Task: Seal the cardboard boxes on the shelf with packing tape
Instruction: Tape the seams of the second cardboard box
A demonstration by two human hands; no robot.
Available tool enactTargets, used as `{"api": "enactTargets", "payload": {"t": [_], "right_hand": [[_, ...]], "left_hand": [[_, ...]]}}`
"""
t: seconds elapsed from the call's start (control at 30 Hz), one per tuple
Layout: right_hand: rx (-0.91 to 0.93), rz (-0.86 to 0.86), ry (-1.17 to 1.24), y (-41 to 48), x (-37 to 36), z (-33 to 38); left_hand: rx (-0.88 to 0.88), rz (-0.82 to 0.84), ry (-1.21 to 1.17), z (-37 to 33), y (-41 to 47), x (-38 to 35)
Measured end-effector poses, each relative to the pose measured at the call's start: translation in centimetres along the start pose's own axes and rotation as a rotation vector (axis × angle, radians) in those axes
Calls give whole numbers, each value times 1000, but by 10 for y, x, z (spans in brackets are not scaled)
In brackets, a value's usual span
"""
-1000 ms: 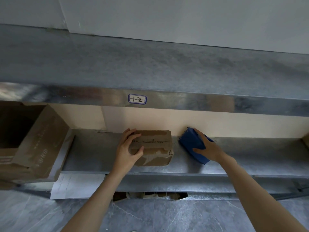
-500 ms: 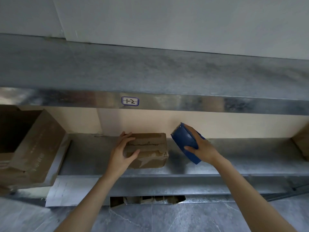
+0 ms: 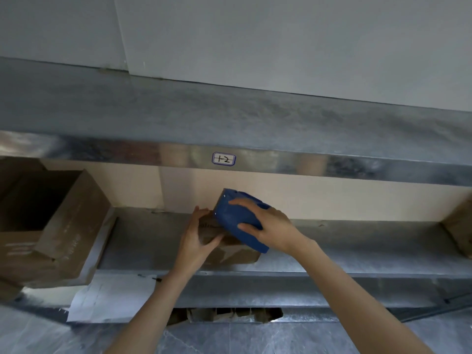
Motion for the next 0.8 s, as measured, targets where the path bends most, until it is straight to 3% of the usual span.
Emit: {"api": "enactTargets", "payload": {"t": [0.23, 0.43, 0.53, 0.8], "right_hand": [[-3, 125, 113, 8, -6, 1], [-3, 183, 44, 8, -22, -2], [-8, 115, -21, 6, -20, 1], [-27, -267, -150, -2, -12, 10]], "left_hand": [[19, 20, 33, 4, -2, 4], [-48, 54, 49, -3, -3, 7], [-39, 42, 68, 0, -3, 7], [-40, 60, 84, -7, -2, 12]]}}
Point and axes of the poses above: each hand's wrist, its own y-axis towards the middle knuckle, its own x-axis out of the back of the hand, z = x × y, the point moved 8 cm from there along y, towards the middle knuckle, and after that the axes turned 6 degrees about z, right-handed, at the moved point
